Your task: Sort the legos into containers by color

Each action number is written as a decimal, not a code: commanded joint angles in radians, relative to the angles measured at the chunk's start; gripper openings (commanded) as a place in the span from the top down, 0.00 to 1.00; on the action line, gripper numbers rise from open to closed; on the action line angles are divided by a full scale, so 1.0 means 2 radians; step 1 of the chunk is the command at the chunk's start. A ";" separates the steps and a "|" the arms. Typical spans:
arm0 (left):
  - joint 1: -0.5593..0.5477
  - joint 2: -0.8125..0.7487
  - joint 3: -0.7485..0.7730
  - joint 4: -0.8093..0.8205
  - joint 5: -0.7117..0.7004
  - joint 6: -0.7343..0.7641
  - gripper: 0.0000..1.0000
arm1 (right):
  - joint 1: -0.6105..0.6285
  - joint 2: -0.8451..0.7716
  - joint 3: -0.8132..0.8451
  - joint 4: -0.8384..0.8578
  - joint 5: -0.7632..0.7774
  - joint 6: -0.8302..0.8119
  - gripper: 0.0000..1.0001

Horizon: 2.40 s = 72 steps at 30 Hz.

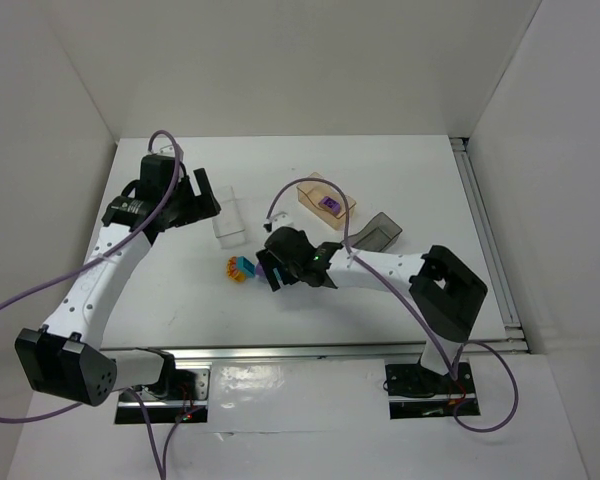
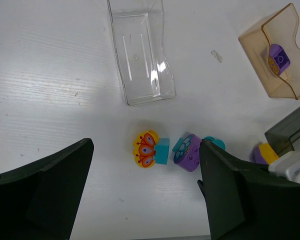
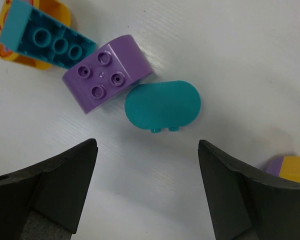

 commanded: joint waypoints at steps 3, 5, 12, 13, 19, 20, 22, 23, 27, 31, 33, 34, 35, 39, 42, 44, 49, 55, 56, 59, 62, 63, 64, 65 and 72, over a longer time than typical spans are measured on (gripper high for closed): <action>0.002 0.003 -0.001 0.006 -0.003 -0.011 0.06 | 0.000 0.026 0.011 0.022 -0.030 -0.082 0.03; 0.002 0.003 -0.001 0.006 -0.008 -0.011 0.06 | -0.005 0.042 0.011 0.027 -0.025 -0.087 0.02; 0.002 0.003 -0.001 0.006 -0.003 -0.015 0.06 | -0.045 0.063 0.005 0.074 -0.050 -0.124 0.05; 0.002 0.003 -0.001 0.006 -0.008 -0.020 0.06 | -0.045 0.063 0.005 0.080 -0.059 -0.129 0.05; 0.002 0.007 -0.001 0.006 -0.008 -0.020 0.06 | -0.076 0.085 0.011 0.100 -0.107 -0.146 0.12; 0.002 0.007 -0.001 0.006 -0.008 -0.020 0.06 | -0.076 0.085 0.016 0.095 -0.112 -0.146 0.15; 0.002 0.012 -0.001 0.006 -0.008 -0.020 0.06 | -0.076 0.077 0.016 0.095 -0.112 -0.141 0.22; 0.002 0.012 -0.001 0.006 -0.008 -0.020 0.06 | -0.076 0.072 0.002 0.101 -0.107 -0.141 0.24; 0.002 0.018 0.003 0.006 -0.003 -0.020 0.06 | -0.076 0.031 -0.024 0.117 -0.083 -0.129 0.33; 0.002 0.028 0.003 0.006 0.008 -0.020 0.06 | -0.071 -0.009 -0.024 0.106 -0.057 -0.117 0.38; 0.002 0.028 -0.001 0.012 0.013 -0.020 0.06 | -0.071 -0.026 -0.024 0.094 -0.036 -0.111 0.38; 0.002 0.028 -0.001 0.012 0.013 -0.020 0.06 | -0.071 -0.040 -0.024 0.074 -0.028 -0.101 0.38; 0.002 0.028 -0.001 0.012 0.013 -0.020 0.06 | -0.071 -0.046 -0.016 0.059 -0.015 -0.095 0.38; 0.002 0.028 -0.011 0.017 0.013 -0.020 0.06 | -0.098 -0.097 -0.026 0.012 0.061 -0.041 0.38; 0.002 0.018 -0.011 0.017 0.023 -0.020 0.07 | -0.151 -0.132 -0.064 0.012 0.056 0.002 0.38; 0.002 0.013 -0.011 0.021 0.030 -0.015 0.08 | -0.200 -0.151 -0.076 0.001 0.050 0.031 0.38; 0.002 0.007 -0.011 0.021 0.010 -0.010 0.08 | -0.272 -0.158 -0.101 -0.011 0.037 0.058 0.38; 0.002 0.013 -0.007 0.017 0.016 -0.005 0.07 | -0.303 -0.145 -0.100 0.009 0.016 0.058 0.31; 0.002 0.013 -0.007 0.017 0.016 -0.005 0.07 | -0.303 -0.134 -0.100 0.009 0.016 0.054 0.29; 0.002 0.013 -0.002 0.012 0.007 -0.005 0.07 | -0.303 -0.128 -0.090 0.002 0.016 0.054 0.13; 0.002 0.008 -0.002 0.007 -0.005 -0.001 0.06 | -0.277 -0.141 -0.090 -0.009 0.042 0.054 0.00; 0.002 0.008 -0.002 0.007 -0.005 -0.001 0.06 | -0.268 -0.149 -0.090 -0.009 0.049 0.058 0.00; 0.002 0.008 -0.002 0.007 -0.005 -0.001 0.06 | -0.257 -0.157 -0.090 -0.014 0.056 0.058 0.00; 0.002 0.008 -0.002 0.007 0.001 0.005 0.06 | -0.244 -0.166 -0.090 -0.014 0.063 0.063 0.00; 0.002 0.008 -0.002 0.007 -0.008 0.005 0.06 | -0.059 -0.152 -0.048 -0.012 0.101 0.124 0.03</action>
